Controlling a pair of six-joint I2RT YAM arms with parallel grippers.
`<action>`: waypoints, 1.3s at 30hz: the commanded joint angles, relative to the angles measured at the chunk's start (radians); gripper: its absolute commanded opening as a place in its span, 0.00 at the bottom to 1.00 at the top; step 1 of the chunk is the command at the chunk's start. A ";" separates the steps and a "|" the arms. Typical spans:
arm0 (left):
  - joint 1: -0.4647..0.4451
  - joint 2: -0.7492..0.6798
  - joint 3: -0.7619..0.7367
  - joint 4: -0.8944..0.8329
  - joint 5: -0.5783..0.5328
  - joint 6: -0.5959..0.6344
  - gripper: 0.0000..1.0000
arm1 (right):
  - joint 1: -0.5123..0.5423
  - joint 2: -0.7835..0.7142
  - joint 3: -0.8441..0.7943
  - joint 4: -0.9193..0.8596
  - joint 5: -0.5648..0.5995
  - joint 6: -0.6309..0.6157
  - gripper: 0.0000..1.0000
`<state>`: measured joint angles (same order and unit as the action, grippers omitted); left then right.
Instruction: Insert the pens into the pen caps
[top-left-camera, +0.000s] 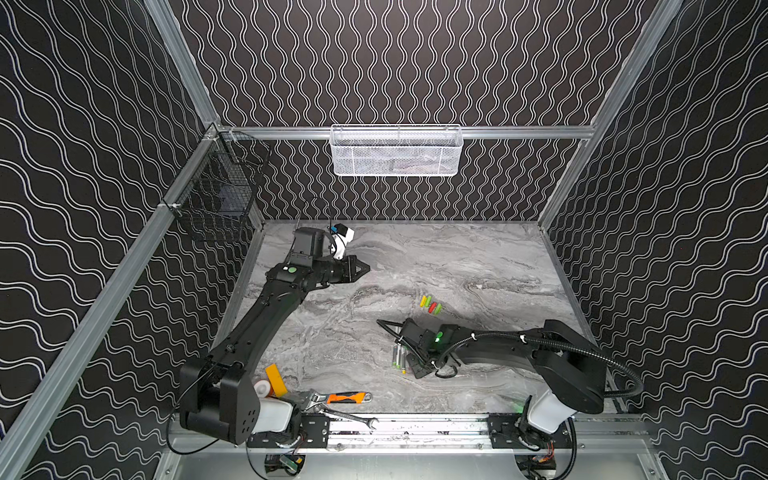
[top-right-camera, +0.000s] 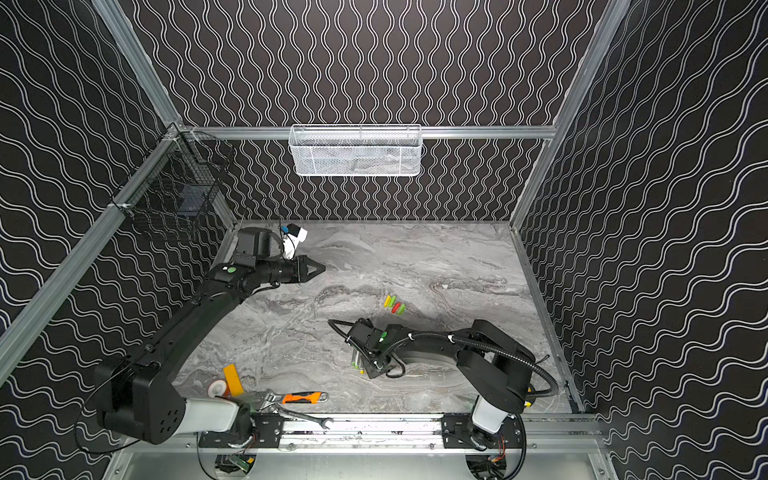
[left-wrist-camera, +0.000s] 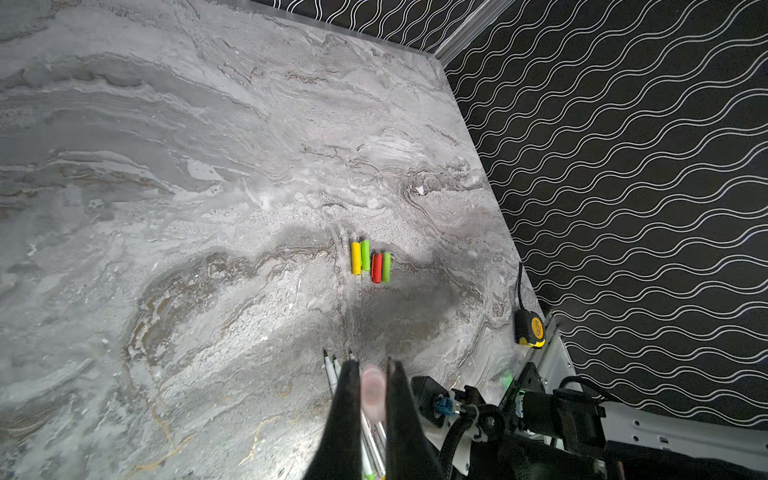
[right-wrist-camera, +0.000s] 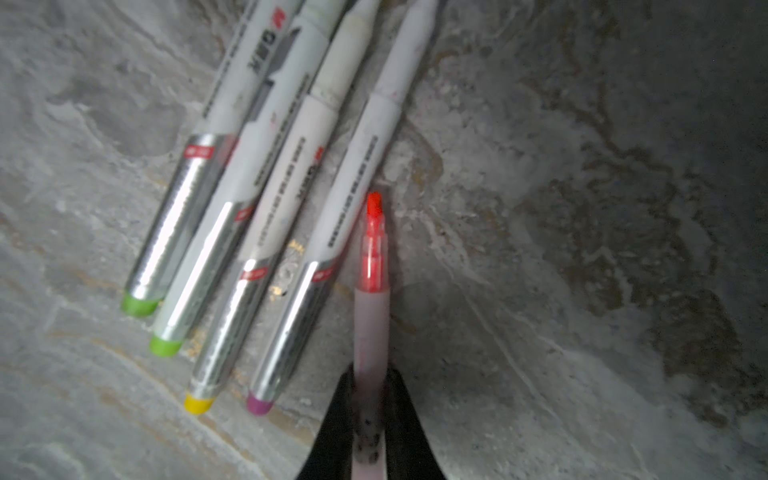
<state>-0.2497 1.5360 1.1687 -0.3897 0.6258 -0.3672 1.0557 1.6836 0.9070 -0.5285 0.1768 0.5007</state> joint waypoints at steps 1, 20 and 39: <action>0.002 0.019 0.024 0.036 0.026 -0.011 0.00 | -0.045 -0.025 -0.039 -0.044 0.001 -0.001 0.14; -0.034 0.059 0.080 -0.078 0.321 0.170 0.00 | -0.193 -0.552 -0.213 0.345 -0.368 -0.424 0.14; -0.165 0.031 0.079 -0.108 0.475 0.257 0.00 | -0.192 -0.694 -0.226 0.440 -0.482 -0.474 0.14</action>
<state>-0.4091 1.5623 1.2488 -0.5137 1.0592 -0.1310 0.8619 0.9985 0.6792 -0.1257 -0.3038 0.0521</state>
